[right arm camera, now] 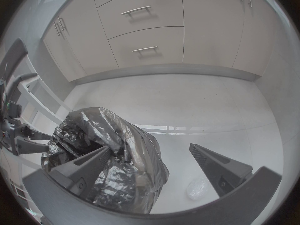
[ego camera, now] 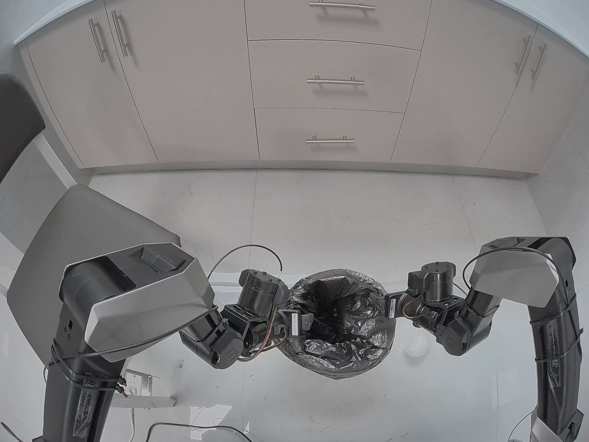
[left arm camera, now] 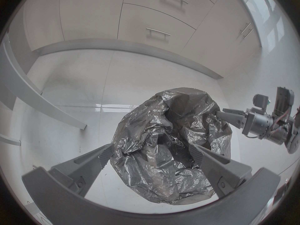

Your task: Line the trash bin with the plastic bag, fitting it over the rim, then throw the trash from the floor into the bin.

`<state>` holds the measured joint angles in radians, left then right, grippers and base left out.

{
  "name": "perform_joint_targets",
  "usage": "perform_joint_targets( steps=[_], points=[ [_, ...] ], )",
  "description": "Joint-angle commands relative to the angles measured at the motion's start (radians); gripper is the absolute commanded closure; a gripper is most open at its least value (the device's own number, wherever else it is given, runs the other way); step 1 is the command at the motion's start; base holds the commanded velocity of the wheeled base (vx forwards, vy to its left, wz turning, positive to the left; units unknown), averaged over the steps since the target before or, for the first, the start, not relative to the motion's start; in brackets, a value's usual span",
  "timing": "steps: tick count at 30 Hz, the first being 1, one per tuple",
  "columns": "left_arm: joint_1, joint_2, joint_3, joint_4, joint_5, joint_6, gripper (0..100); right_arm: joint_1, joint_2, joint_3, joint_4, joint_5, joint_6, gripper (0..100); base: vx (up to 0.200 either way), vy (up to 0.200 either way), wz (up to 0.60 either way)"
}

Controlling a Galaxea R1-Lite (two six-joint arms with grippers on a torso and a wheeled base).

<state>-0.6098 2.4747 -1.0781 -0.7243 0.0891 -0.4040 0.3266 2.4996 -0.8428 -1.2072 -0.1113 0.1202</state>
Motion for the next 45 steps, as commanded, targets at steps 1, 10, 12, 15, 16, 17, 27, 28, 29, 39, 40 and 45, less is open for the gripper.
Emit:
perform_joint_targets(
  steps=[1,10,12,15,16,17,27,28,29,39,40,45],
  points=[
    [-0.001,0.012,0.001,-0.003,0.000,0.002,0,-0.006,0.044,-0.087,0.061,-0.002,-0.005,0,0.000,0.000,0.00],
    [-0.001,0.015,0.000,-0.003,0.000,0.002,0,0.002,0.070,-0.144,0.224,-0.002,-0.051,0,0.000,0.000,0.00],
    [-0.001,0.015,0.000,-0.003,0.000,0.002,0,0.003,0.067,-0.145,0.250,-0.002,-0.057,0,0.000,0.000,0.00],
    [-0.001,0.017,-0.002,-0.003,0.000,0.002,0,0.005,0.062,-0.157,0.290,-0.002,-0.060,0,0.000,0.000,0.00],
    [-0.001,0.017,-0.002,-0.003,0.000,0.002,0,0.005,0.059,-0.159,0.305,-0.002,-0.060,0,0.000,0.000,0.00],
    [-0.001,0.017,-0.002,-0.003,0.000,0.002,0,0.005,0.058,-0.162,0.324,-0.001,-0.060,0,0.000,0.000,0.00],
    [-0.001,0.017,-0.003,-0.001,0.000,0.005,0,0.006,0.033,-0.179,0.456,-0.002,-0.109,0,0.000,0.000,0.00],
    [-0.001,0.018,-0.003,-0.003,0.000,0.005,0,0.008,0.030,-0.174,0.459,-0.002,-0.111,0,0.000,0.000,0.00],
    [-0.001,0.017,-0.002,-0.001,0.000,0.005,0,0.008,0.027,-0.167,0.460,-0.002,-0.113,0,0.000,0.000,0.00],
    [-0.001,0.018,-0.002,-0.003,0.000,0.010,0,0.046,-0.111,-0.036,0.431,0.004,-0.106,0,0.000,0.000,0.00],
    [-0.001,0.018,-0.002,-0.003,0.000,0.010,0,0.051,-0.114,-0.022,0.430,0.004,-0.108,0,0.000,0.000,0.00],
    [-0.001,0.018,-0.002,-0.003,0.000,0.010,0,0.058,-0.111,0.030,0.426,0.004,-0.111,0,0.000,0.000,0.00]
  ],
)
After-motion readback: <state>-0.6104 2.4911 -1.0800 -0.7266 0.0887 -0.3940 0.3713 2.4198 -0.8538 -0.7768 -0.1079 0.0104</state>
